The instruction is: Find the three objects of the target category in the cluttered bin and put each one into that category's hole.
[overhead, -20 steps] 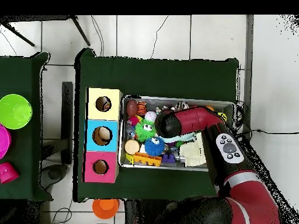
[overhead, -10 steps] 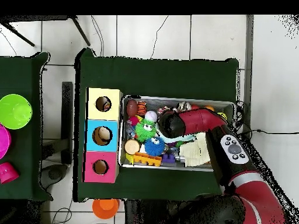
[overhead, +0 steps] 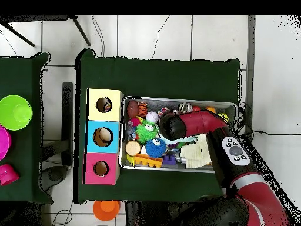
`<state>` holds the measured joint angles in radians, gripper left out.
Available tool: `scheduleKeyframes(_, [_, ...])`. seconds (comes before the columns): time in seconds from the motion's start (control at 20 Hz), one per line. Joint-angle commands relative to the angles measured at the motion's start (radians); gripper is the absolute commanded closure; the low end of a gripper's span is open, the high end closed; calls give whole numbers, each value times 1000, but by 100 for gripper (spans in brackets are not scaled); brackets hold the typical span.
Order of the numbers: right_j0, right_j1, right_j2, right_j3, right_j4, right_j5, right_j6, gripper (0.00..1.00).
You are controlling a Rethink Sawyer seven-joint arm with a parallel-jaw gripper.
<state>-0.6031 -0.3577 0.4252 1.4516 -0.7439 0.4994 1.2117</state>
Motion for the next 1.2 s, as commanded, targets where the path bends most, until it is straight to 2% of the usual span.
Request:
scheduleKeyframes(0.05, [-24, 72, 39, 3, -56, -35, -76, 100])
scheduleKeyframes(0.25, [-2, 41, 33, -4, -49, -30, -51, 100])
scheduleKeyframes(0.55, [2, 38, 39, -10, -39, -4, -62, 100])
scheduleKeyframes(0.6, [1, 38, 39, -11, -39, -2, -64, 0])
scheduleKeyframes(1.2, [-12, 44, 64, -7, -17, -3, -65, 0])
